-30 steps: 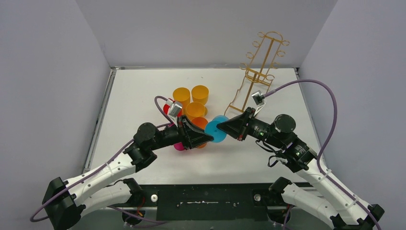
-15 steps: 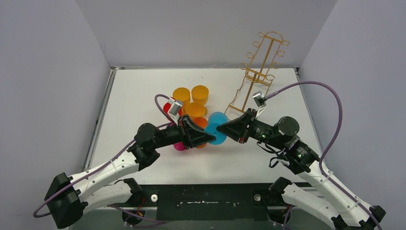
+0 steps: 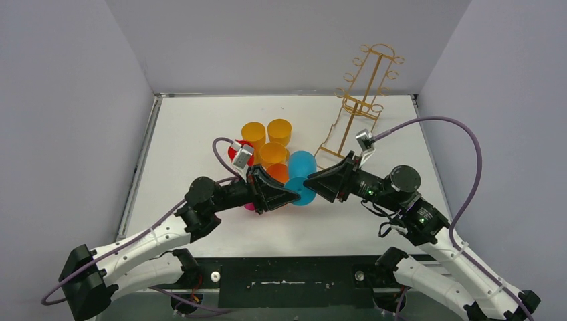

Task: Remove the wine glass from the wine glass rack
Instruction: Place the wine glass at the center of the board.

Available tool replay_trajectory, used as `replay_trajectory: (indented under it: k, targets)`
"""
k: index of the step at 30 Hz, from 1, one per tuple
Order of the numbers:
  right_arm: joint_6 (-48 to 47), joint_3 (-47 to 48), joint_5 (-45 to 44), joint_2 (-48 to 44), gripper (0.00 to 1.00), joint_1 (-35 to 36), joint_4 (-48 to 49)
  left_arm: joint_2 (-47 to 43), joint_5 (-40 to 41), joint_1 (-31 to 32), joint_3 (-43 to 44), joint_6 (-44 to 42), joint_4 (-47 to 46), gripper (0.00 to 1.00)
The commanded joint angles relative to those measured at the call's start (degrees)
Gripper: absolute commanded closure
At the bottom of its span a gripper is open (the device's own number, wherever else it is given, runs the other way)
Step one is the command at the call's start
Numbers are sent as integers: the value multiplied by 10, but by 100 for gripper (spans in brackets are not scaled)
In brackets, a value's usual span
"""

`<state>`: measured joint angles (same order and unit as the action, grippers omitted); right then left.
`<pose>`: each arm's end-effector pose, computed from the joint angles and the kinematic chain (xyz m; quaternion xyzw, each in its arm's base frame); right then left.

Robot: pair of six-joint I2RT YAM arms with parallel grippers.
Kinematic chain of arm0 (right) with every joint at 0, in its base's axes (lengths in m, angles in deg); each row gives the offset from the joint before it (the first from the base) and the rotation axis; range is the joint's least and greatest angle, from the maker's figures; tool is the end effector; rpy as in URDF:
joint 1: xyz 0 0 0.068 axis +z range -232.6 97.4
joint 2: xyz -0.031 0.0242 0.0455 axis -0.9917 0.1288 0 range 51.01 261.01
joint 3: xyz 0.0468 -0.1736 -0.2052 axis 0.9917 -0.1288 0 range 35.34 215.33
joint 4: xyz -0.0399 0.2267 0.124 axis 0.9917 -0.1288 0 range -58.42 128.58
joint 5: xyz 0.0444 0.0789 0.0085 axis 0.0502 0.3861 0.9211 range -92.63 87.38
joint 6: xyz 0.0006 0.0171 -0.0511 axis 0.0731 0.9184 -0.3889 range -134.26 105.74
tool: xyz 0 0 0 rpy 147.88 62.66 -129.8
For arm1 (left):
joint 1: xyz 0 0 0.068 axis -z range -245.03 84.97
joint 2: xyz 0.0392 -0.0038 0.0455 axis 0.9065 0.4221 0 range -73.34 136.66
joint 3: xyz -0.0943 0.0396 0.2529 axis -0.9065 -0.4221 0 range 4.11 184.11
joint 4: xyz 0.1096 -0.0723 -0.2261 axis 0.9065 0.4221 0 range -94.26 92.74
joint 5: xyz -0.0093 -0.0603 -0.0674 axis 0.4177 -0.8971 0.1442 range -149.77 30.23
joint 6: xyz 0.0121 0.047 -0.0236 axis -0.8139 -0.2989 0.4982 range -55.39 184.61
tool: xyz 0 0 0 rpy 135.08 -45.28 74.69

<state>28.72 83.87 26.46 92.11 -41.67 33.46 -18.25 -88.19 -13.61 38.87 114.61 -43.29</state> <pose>0.1106 0.1187 0.3826 -0.1691 0.6737 0.5961 0.4028 0.1236 -0.1819 0.3349 0.2064 0.5625 -0.7003 0.3881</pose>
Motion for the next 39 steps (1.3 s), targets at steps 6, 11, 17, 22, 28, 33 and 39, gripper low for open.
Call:
replay_trajectory:
  k: [6, 11, 17, 22, 28, 33, 39]
  targets:
    - [3, 22, -73, -18, 51, -2, 46, -55, 26, 47, 26, -167, 115, 100]
    - [-23, 24, -171, -41, 40, -2, 23, -85, 12, 47, -4, -168, 74, 100]
    - [-10, -27, -271, -88, 37, -2, 21, -120, -25, 47, -28, -176, 26, 100]
    - [-15, -30, -277, -94, 35, -2, 12, -150, -62, 47, -56, -229, -21, 100]
    - [-87, 38, -108, -40, 14, -3, -38, -191, -98, 47, -95, -326, -11, 100]
    - [-93, 67, -20, 10, 13, -5, -57, -208, -154, 49, -111, -389, 9, 100]
    - [-78, 84, 109, 43, 14, -27, -12, -207, -196, 48, -137, -361, -54, 100]
